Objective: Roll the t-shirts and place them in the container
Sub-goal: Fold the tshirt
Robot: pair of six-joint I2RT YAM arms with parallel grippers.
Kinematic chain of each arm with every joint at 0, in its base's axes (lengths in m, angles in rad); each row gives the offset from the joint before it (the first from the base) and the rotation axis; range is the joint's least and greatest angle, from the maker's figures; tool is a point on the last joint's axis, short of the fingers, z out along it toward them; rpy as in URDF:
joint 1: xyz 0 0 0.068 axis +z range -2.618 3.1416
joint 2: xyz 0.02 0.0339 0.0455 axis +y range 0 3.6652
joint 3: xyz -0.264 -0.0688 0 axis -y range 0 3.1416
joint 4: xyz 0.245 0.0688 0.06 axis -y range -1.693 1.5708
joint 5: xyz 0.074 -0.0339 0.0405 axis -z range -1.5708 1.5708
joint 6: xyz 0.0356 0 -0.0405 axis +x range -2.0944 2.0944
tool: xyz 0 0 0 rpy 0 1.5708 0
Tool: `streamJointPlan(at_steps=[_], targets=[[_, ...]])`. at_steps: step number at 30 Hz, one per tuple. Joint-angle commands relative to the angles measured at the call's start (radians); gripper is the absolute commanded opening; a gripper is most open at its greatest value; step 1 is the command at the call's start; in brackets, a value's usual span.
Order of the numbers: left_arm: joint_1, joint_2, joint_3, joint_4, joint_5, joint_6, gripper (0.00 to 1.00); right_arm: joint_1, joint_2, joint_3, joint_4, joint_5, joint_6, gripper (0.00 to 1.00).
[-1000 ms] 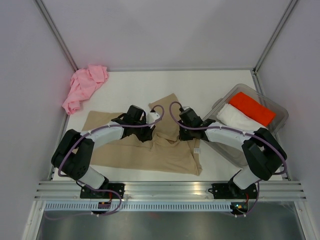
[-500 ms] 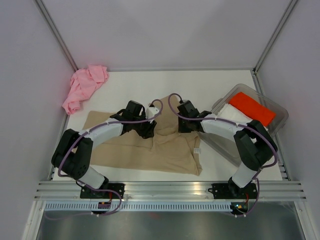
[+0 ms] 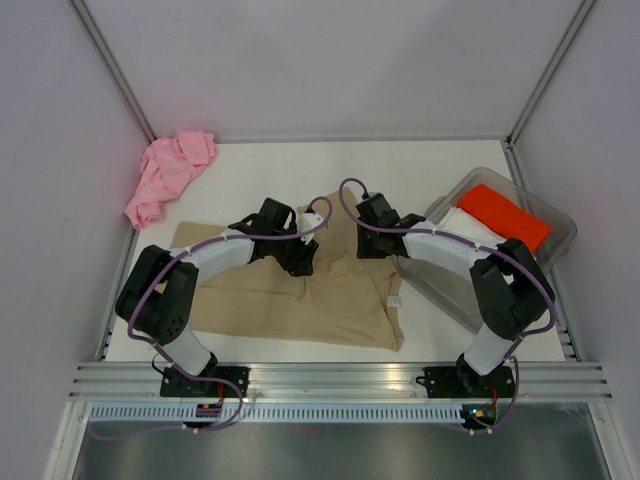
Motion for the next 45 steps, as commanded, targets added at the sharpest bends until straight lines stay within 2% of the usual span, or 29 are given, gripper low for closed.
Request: streamJointPlan(at_steps=[1, 5, 10, 14, 15, 16, 18, 19, 21, 36, 42, 45], targets=[[-0.011, 0.006, 0.018, 0.0, 0.041, -0.004, 0.5, 0.0, -0.077, -0.02, -0.014, 0.007, 0.019, 0.33], [-0.019, 0.025, 0.032, 0.0, 0.038, -0.005, 0.5, 0.005, -0.161, -0.1, 0.007, -0.019, 0.046, 0.33], [-0.037, 0.045, 0.044, 0.0, 0.027, -0.01, 0.47, 0.034, -0.149, -0.142, -0.006, -0.051, 0.034, 0.34], [-0.037, 0.042, 0.044, 0.0, -0.019, -0.03, 0.16, 0.058, -0.117, -0.163, 0.009, -0.036, 0.042, 0.31], [-0.037, 0.038, 0.041, 0.001, -0.037, -0.034, 0.04, 0.06, -0.12, -0.181, 0.018, -0.03, 0.046, 0.28], [-0.035, 0.029, 0.032, 0.004, -0.051, -0.037, 0.02, 0.06, -0.126, -0.192, 0.036, -0.024, 0.053, 0.21], [-0.034, 0.0, 0.015, 0.018, -0.097, -0.037, 0.02, 0.061, -0.128, -0.223, 0.058, -0.02, 0.066, 0.13], [-0.034, -0.008, 0.0, 0.023, -0.109, -0.037, 0.02, 0.061, -0.122, -0.234, 0.079, -0.025, 0.068, 0.06], [-0.031, -0.024, -0.009, 0.029, -0.129, -0.037, 0.02, 0.06, -0.108, -0.251, 0.098, -0.037, 0.069, 0.0], [0.015, -0.044, -0.068, 0.034, -0.157, -0.076, 0.08, 0.06, -0.131, -0.294, 0.06, 0.03, 0.076, 0.0], [0.023, -0.049, -0.062, 0.034, -0.134, -0.09, 0.18, 0.06, -0.134, -0.257, 0.069, -0.023, 0.027, 0.0], [0.024, -0.086, -0.054, 0.021, -0.099, -0.097, 0.28, 0.061, -0.163, -0.219, 0.066, -0.031, 0.01, 0.0]])
